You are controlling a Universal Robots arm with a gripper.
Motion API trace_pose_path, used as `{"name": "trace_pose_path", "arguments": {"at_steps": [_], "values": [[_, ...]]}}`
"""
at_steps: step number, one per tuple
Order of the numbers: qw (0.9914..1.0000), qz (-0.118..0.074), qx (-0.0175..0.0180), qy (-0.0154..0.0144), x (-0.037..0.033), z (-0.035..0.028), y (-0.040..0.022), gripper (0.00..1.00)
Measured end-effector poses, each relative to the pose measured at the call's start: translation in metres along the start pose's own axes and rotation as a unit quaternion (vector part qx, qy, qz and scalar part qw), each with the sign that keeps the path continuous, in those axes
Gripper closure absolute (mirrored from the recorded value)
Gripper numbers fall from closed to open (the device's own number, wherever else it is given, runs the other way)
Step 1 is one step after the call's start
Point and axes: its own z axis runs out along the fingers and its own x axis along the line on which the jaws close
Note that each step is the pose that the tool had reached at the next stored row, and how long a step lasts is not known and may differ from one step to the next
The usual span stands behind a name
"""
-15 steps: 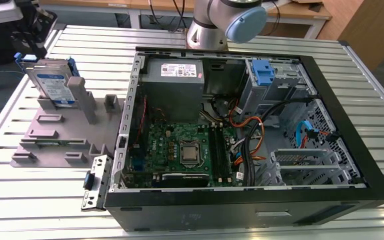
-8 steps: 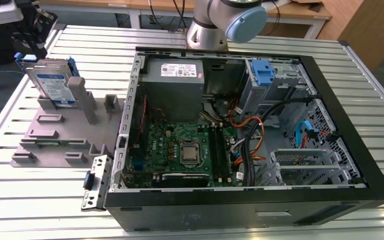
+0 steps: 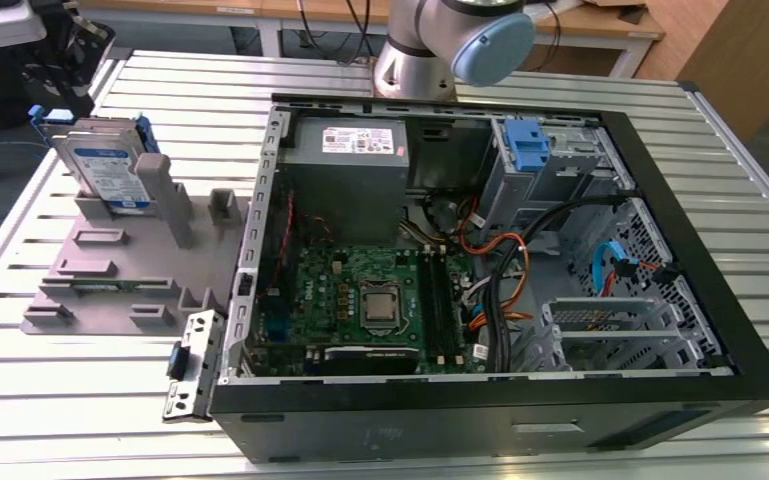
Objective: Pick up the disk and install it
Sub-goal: 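Pick up the disk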
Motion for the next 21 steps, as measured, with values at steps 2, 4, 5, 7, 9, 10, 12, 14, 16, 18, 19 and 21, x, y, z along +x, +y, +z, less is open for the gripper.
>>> {"name": "trace_pose_path", "arguments": {"at_steps": [2,4,5,7,9,10,12,14,16,18,19,21], "values": [[1.0,0.0,0.0,0.0,0.0,0.0,0.0,0.89],[1.0,0.0,0.0,0.0,0.0,0.0,0.0,0.89],[1.0,0.0,0.0,0.0,0.0,-0.0001,0.0,0.89],[1.0,0.0,0.0,0.0,0.0,-0.0001,0.0,0.89],[1.0,0.0,0.0,0.0,0.0,-0.0001,0.0,0.89],[1.0,0.001,0.0,0.0,0.0,-0.0001,0.0,0.89],[0.99998,0.006,0.0002,-0.0002,0.0,-0.0001,0.0,0.89],[0.99987,0.016,0.0004,-0.0005,0.0,-0.0001,0.0,0.89],[0.99969,0.025,0.0006,-0.0008,0.0,-0.0001,0.0,0.89],[0.99968,0.025,0.0006,-0.0008,0.0,-0.0001,0.0,0.89],[0.99968,0.025,0.0006,-0.0008,0.0,-0.0001,0.0,0.89],[0.99968,0.025,0.0006,-0.0008,0.0,-0.0001,0.0,0.89]]}}
